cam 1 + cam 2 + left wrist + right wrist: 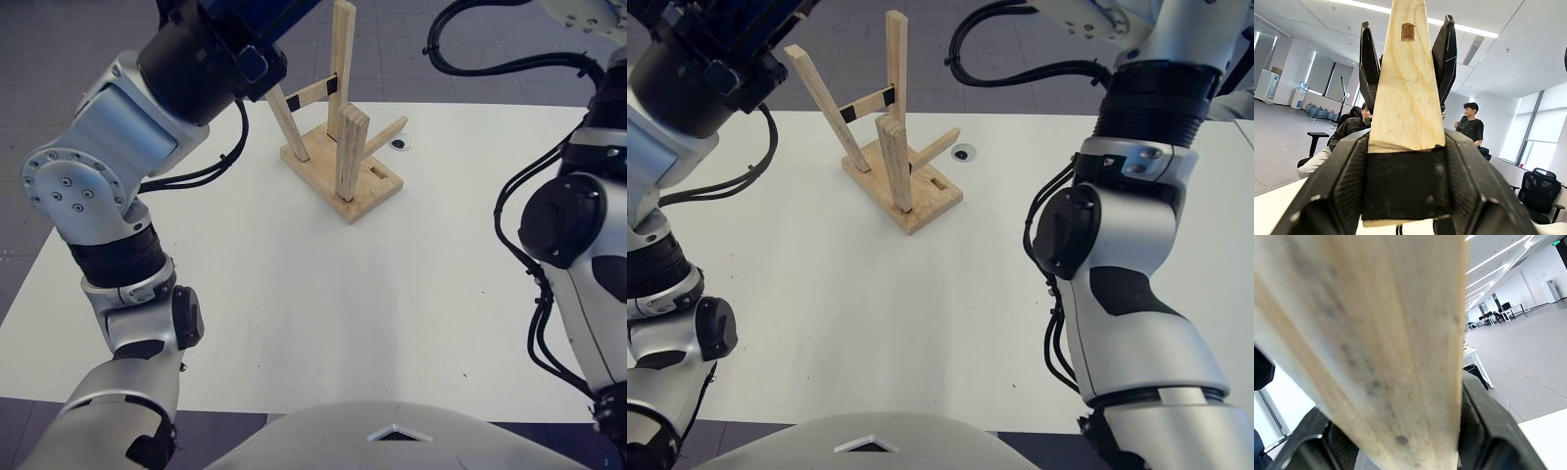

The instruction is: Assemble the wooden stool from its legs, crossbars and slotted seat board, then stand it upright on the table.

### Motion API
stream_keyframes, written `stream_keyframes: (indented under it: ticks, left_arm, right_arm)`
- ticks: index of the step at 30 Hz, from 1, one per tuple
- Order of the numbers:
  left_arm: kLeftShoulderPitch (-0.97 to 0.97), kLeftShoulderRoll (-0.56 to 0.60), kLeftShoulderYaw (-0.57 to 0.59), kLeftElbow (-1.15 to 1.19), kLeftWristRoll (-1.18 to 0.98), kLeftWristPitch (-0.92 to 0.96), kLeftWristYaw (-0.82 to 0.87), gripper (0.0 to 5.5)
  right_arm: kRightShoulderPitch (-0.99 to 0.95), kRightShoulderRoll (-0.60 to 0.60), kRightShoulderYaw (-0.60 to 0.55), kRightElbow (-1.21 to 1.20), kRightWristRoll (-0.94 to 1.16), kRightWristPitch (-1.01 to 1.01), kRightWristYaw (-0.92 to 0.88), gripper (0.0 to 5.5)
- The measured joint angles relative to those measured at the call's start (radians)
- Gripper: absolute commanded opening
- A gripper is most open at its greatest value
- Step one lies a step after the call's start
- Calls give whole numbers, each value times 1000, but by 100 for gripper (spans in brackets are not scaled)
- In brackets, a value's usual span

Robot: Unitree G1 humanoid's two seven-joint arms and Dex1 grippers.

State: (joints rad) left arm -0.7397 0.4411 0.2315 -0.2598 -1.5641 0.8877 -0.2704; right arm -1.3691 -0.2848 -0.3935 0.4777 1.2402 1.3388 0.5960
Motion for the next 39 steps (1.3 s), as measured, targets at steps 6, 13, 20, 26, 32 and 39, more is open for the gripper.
stream_keyframes:
  ticks: [6, 13, 20, 26, 32, 39]
  left_arm:
    - [0, 7, -1, 1, 11, 4, -31, 256]
    - [0, 21, -21, -65, -9, 14, -38, 373]
    - [35, 123, -61, -124, 244, -25, 23, 483]
    - [183, 65, -239, -209, 482, 14, 193, 507]
    - [211, 45, -308, -193, 638, 36, 207, 507]
    - [212, 41, -394, -131, 852, 2, 118, 489]
  right_arm:
    - [-10, -6, 2, 7, -1, 17, 5, 228]
    - [-15, -4, 1, 16, 0, 16, 32, 205]
    - [-14, -38, 13, 24, -76, -35, 36, 205]
    - [-48, -132, 13, 121, -214, -218, 75, 204]
    - [-76, -183, 12, 210, -292, -289, 117, 204]
    - [-76, -182, 1, 182, -294, -270, 126, 204]
